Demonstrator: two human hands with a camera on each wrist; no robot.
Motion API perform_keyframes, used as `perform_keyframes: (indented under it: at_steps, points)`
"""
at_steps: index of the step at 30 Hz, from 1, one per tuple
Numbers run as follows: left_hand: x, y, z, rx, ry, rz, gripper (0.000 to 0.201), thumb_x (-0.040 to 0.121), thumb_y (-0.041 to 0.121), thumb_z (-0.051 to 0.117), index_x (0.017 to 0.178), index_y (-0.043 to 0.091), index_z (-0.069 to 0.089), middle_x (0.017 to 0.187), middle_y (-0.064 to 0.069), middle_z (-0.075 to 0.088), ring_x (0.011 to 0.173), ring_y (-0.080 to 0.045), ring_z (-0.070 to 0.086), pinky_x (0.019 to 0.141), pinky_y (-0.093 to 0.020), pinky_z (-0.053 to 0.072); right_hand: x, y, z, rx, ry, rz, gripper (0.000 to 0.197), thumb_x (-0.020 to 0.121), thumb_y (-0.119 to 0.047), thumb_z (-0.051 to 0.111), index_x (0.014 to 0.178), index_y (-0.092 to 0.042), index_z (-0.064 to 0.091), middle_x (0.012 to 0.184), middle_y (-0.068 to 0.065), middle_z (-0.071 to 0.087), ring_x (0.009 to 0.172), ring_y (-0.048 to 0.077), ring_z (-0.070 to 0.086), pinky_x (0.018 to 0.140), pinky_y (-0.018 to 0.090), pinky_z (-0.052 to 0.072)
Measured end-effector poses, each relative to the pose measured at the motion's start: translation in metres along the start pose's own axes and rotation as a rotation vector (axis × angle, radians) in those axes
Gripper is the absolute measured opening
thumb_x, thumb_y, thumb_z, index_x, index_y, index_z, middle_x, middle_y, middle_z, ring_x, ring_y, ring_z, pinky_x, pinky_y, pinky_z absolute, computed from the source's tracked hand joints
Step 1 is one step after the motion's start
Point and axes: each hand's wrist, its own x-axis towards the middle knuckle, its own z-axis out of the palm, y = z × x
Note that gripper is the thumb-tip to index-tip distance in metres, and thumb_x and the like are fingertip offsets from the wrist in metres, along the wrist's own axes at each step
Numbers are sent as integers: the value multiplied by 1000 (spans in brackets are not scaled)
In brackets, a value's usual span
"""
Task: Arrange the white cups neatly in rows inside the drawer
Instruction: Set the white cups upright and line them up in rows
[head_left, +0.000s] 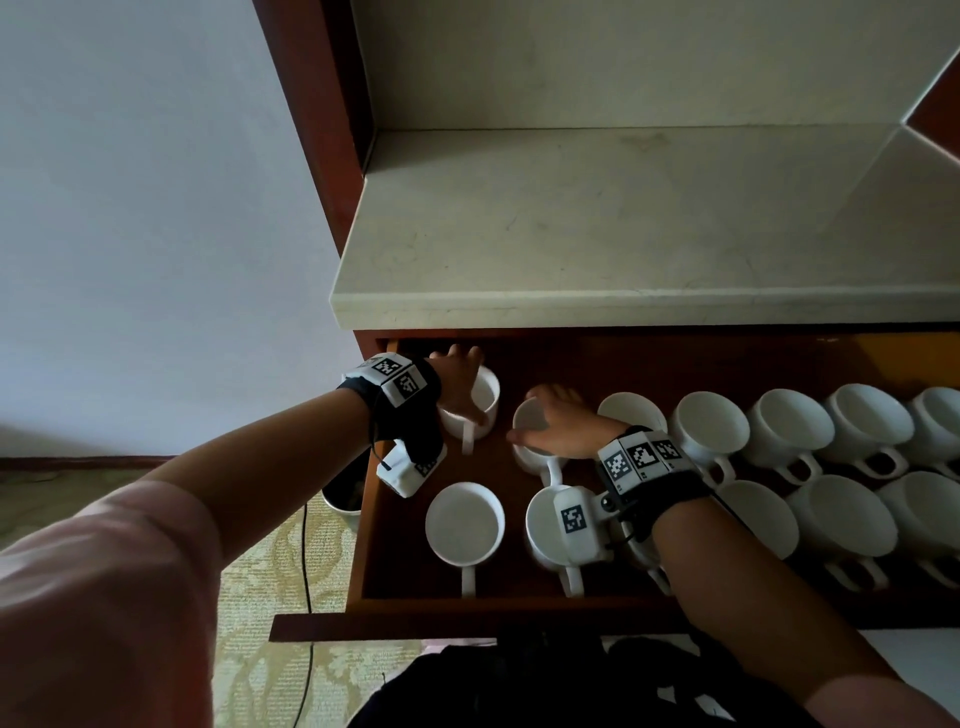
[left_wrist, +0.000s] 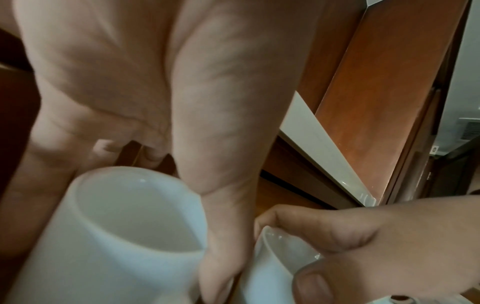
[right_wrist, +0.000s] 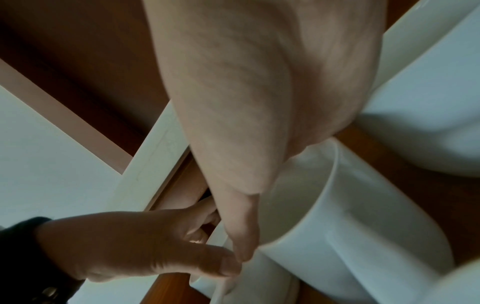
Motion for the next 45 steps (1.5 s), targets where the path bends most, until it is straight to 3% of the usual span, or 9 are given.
perform_keyframes:
  at_steps: [4,9,21,28,45]
  points:
    - [-5,2,-2,44,-39,19,98,71,59,71,148,27,20,149,-12,26,131,-37,39,100,-47,43,0,0,0,-11,-1,-3,77,85,-56,57,144,-17,26,148,8,26,139,27,21,110,35,24]
    - [-7,3,-2,62,-86,17,100,68,60,73,147,28,23,147,-10,31,125,-29,47,93,-39,49,1,1,0,-22,-11,-7,77,85,-57,57,143,-17,26,147,8,27,138,27,22,109,36,25]
    - [-14,2,2,48,-132,33,106,57,63,78,144,27,27,142,-9,38,122,-29,49,93,-44,51,2,1,-1,-30,-12,-18,73,85,-56,57,141,-16,30,145,8,29,136,27,24,107,37,27]
    - [-17,-1,8,19,-108,55,102,60,61,79,142,24,31,138,-7,45,118,-27,52,91,-42,52,2,1,0,-19,-12,-20,72,85,-55,57,139,-16,31,144,8,30,135,26,26,106,36,28]
    - [-20,0,14,9,-113,83,101,59,62,78,141,25,32,138,-7,41,118,-27,51,90,-42,53,2,1,2,-32,-1,-10,73,85,-56,57,140,-16,30,145,9,29,135,27,26,107,36,27]
